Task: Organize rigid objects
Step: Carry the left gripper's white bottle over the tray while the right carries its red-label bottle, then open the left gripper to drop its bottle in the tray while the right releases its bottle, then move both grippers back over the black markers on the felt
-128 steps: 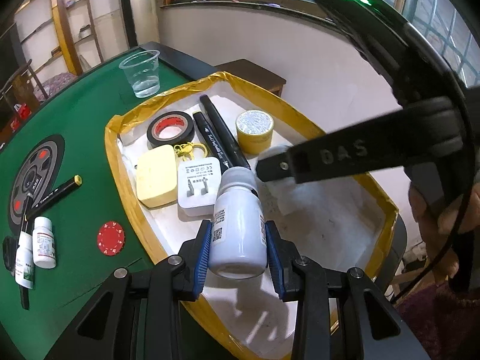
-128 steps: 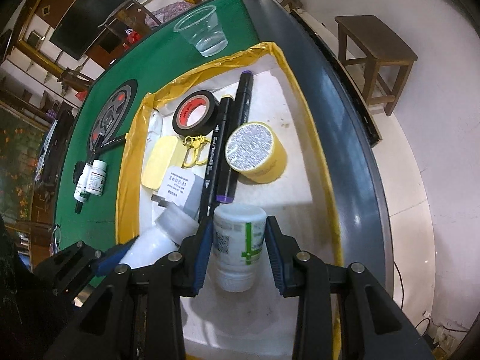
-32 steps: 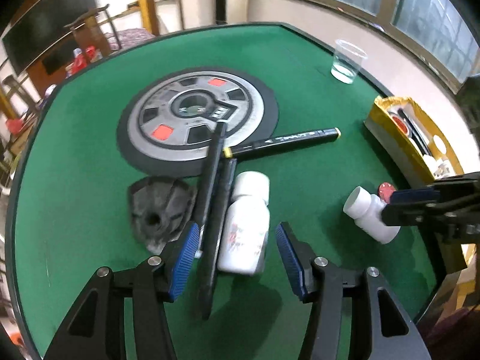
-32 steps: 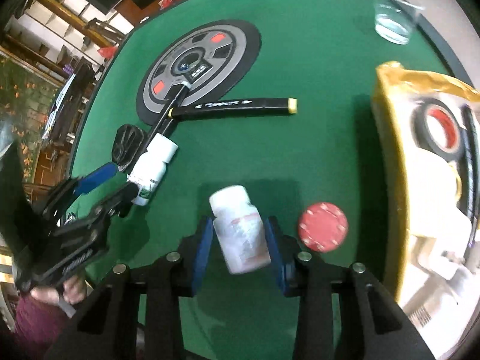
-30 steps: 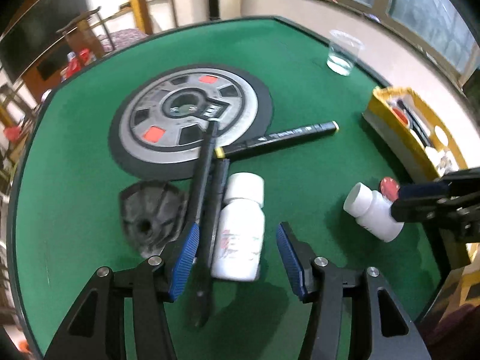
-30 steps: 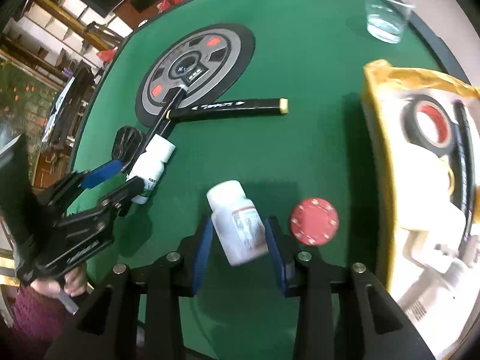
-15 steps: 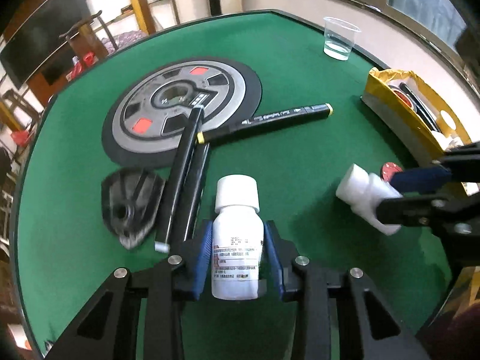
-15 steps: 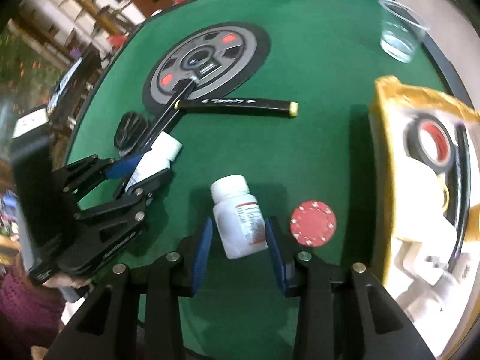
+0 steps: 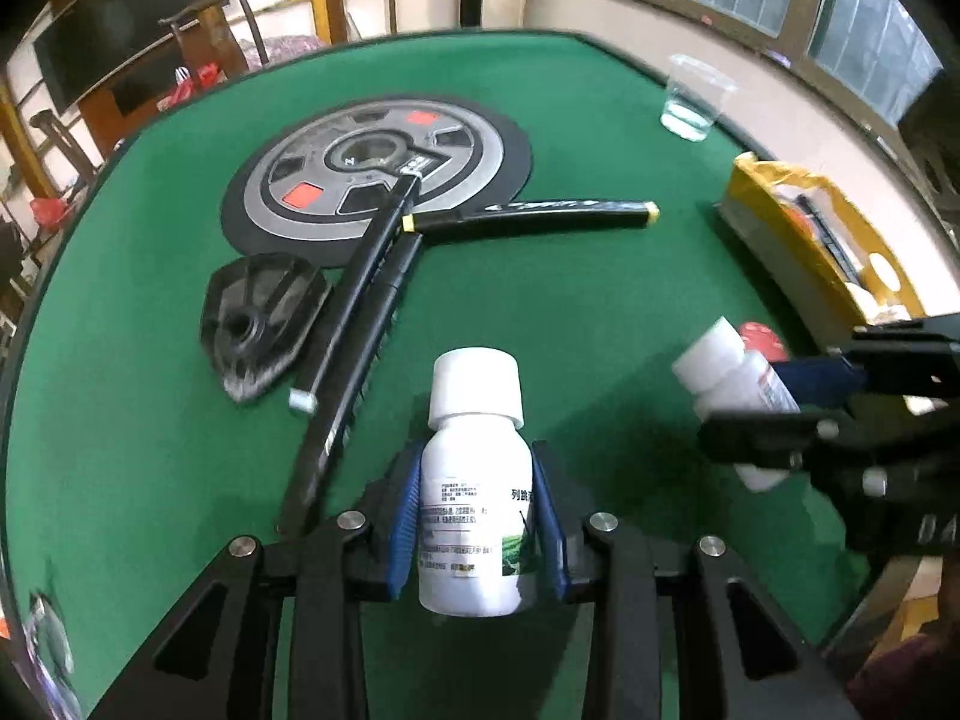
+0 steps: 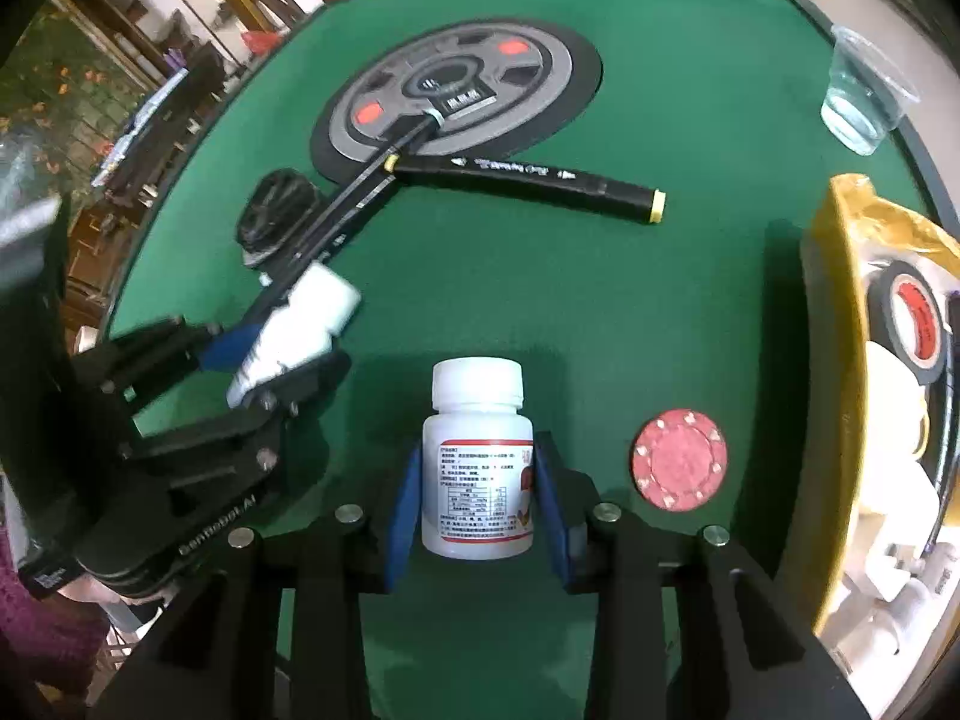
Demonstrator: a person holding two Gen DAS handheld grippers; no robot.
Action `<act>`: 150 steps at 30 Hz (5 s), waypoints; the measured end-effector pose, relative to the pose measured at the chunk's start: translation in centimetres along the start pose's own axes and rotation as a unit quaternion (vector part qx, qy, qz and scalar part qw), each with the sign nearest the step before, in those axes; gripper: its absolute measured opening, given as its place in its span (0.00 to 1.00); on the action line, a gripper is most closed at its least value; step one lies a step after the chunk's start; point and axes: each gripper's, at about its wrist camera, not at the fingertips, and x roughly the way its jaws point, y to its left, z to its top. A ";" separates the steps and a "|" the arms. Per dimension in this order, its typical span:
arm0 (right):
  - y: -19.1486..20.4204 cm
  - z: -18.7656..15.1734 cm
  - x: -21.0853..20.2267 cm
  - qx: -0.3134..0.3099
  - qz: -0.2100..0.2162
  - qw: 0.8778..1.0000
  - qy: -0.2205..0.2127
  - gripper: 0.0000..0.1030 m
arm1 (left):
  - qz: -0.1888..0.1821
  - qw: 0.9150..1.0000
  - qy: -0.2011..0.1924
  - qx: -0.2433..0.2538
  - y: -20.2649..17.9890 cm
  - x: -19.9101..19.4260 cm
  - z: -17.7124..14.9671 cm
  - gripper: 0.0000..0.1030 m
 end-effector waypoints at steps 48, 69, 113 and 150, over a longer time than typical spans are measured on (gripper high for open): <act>-17.3 -10.8 -13.0 0.156 -0.027 0.983 -0.095 0.34 | -0.111 0.982 -0.085 0.125 -21.6 -6.8 1.8 0.35; -21.7 -13.5 -11.5 0.211 -0.052 0.974 -0.061 0.34 | -0.169 0.961 -0.029 0.217 -28.5 -5.0 0.0 0.35; -21.0 -13.3 -12.5 0.192 -0.072 0.977 -0.058 0.47 | -0.158 0.965 -0.025 0.210 -27.9 -4.8 -0.5 0.51; 1.2 10.8 2.3 -0.330 -0.016 0.944 0.024 0.42 | 0.054 0.988 -0.059 -0.134 -0.4 -10.2 -8.6 0.52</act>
